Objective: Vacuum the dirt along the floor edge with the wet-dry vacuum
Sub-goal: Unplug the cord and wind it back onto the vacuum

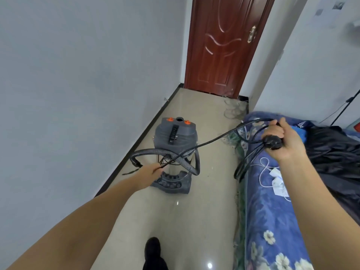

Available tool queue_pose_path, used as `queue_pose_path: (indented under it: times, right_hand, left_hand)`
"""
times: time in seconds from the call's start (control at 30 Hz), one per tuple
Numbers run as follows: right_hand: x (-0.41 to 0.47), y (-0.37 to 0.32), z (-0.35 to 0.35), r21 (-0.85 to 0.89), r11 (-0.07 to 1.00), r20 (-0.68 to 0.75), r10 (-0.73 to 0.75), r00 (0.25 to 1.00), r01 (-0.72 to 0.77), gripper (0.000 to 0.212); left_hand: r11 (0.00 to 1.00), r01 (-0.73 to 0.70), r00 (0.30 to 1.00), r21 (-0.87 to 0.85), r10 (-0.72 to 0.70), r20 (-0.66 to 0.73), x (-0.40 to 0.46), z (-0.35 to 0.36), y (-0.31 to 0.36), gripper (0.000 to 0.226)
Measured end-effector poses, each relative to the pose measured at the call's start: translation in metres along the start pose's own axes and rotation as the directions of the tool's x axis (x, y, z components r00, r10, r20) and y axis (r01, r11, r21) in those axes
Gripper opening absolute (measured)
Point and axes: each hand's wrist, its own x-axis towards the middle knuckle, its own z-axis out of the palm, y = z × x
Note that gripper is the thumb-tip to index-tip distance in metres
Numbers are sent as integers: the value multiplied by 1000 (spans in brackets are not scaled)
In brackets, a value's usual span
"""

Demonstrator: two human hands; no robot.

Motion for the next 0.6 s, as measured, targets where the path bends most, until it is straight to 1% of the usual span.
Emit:
queue_pose_path:
  times: [0.07, 0.1, 0.13, 0.2, 0.23, 0.27, 0.3, 0.33, 0.4, 0.43, 0.5, 0.53, 0.6]
  right_hand:
    - [32, 22, 14, -83, 994, -88, -80, 993, 73, 30]
    - [50, 34, 21, -168, 982, -105, -105, 989, 86, 30]
    - [68, 48, 29, -285, 954, -126, -138, 982, 98, 31]
    - [102, 79, 48, -547, 829, -150, -233, 961, 116, 33]
    - [119, 95, 55, -668, 734, -129, -270, 954, 118, 33]
    - [135, 111, 60, -770, 628, -83, -269, 960, 109, 34]
    - [151, 125, 62, -850, 519, -32, -222, 975, 90, 33]
    - [166, 138, 63, -918, 391, 18, -142, 990, 72, 30]
    - [190, 158, 57, -990, 113, 84, 54, 995, 78, 18]
    - [200, 163, 54, -993, -34, 104, 138, 985, 110, 15]
    - [216, 167, 52, -934, -311, 102, 236, 966, 174, 19]
    - [223, 168, 48, -916, -362, 75, 274, 959, 175, 23]
    - [237, 170, 39, -932, -330, 18, 366, 930, 148, 29]
  left_hand:
    - [995, -20, 997, 97, 12, 79, 15, -1, -4, 22]
    - [982, -51, 992, 184, 29, 120, 25, -4, -1, 22]
    - [954, -98, 983, 283, 50, 175, 36, -9, 6, 27]
    - [864, -229, 945, 449, 86, 317, 61, -18, 24, 36]
    - [817, -301, 916, 492, 105, 386, 74, -23, 35, 38]
    - [779, -365, 890, 510, 130, 438, 88, -29, 44, 38]
    - [752, -423, 865, 505, 170, 472, 101, -35, 53, 37]
    - [731, -477, 842, 488, 220, 492, 116, -44, 62, 34]
    - [710, -549, 811, 441, 323, 488, 146, -66, 74, 30]
    - [717, -564, 805, 410, 367, 466, 160, -77, 76, 31]
    - [759, -561, 812, 331, 429, 396, 187, -92, 71, 32]
    - [795, -537, 831, 283, 439, 343, 197, -96, 66, 30]
    - [885, -438, 891, 159, 402, 212, 215, -99, 57, 26]
